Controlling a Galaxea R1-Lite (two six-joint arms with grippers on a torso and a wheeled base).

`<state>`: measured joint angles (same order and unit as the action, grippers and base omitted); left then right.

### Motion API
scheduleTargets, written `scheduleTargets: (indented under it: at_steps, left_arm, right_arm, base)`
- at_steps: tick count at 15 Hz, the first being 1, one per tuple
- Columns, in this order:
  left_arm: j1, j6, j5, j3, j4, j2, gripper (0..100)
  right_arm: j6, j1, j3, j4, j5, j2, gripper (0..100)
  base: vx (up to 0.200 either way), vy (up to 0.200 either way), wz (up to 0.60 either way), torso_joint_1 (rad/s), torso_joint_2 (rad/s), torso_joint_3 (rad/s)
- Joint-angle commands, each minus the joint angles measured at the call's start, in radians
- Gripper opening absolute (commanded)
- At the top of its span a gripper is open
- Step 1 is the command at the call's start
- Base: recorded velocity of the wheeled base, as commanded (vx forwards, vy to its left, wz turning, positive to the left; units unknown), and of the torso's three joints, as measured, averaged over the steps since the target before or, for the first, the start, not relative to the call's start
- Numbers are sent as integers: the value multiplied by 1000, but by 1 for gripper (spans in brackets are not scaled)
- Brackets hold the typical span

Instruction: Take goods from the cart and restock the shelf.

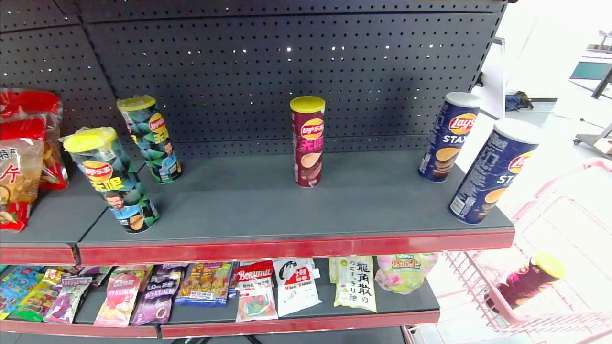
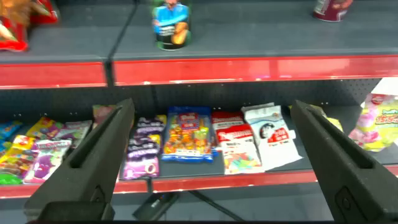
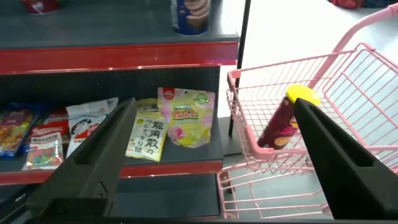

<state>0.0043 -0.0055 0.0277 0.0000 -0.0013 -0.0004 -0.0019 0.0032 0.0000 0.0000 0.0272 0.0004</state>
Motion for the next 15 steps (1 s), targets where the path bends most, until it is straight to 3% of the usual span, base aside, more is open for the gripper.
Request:
scheduleTargets:
  at_steps: [1,12,15]
  left_arm:
    - [0,-1,0,0,0,0,100]
    - [0,-1,0,0,0,0,100]
    - [0,-1,0,0,0,0,100]
  right_arm:
    - [-1,1,0,0,0,0,100]
    - [-1,1,0,0,0,0,100]
    - [-1,0,0,2,0,0,100]
  base:
    - [0,-200,0,7,-2,2]
    - [0,-200,0,3,1,1]
    - [0,0,0,0,0,0]
